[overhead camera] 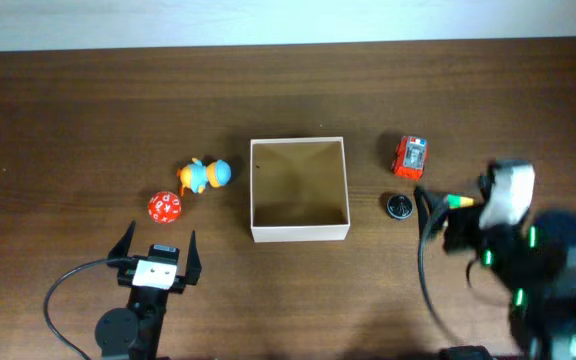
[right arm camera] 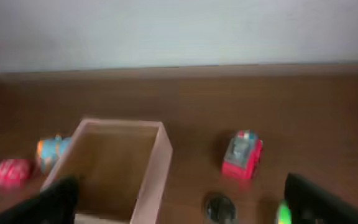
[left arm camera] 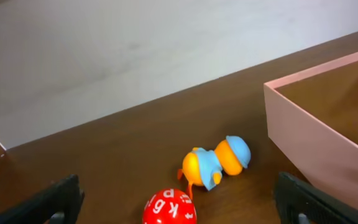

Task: Pack container
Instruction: 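Move the right gripper over the red toy fire truck, then lower the right gripper and grasp the red fire truck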

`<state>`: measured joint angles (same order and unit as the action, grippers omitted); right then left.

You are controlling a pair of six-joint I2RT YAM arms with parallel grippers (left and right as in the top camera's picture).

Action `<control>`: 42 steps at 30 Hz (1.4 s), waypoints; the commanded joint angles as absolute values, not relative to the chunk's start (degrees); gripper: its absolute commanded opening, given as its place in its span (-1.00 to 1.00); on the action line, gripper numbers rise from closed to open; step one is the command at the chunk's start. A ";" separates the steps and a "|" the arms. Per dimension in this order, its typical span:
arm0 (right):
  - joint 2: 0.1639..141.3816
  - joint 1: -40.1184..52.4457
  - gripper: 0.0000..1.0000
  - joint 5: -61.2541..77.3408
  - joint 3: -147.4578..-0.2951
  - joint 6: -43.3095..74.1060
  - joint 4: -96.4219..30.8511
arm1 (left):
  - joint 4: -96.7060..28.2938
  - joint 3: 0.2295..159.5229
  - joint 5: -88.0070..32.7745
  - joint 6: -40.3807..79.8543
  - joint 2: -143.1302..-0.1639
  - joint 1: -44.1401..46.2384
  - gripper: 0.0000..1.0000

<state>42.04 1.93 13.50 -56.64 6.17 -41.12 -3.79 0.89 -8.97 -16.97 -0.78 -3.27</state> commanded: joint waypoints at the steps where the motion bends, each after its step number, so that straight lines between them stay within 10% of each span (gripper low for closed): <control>1: 58.43 2.20 0.97 16.95 -72.44 6.66 -49.10 | -3.81 0.49 -8.73 -17.65 -0.30 -2.98 0.99; 15: 95.48 1.52 0.98 14.87 -90.32 13.74 -52.58 | -3.81 0.49 -8.73 -17.65 -0.30 -2.98 0.99; 42: 116.40 1.43 0.98 -3.18 -89.93 24.84 -53.10 | -3.81 0.49 -8.73 -17.65 -0.30 -2.98 0.99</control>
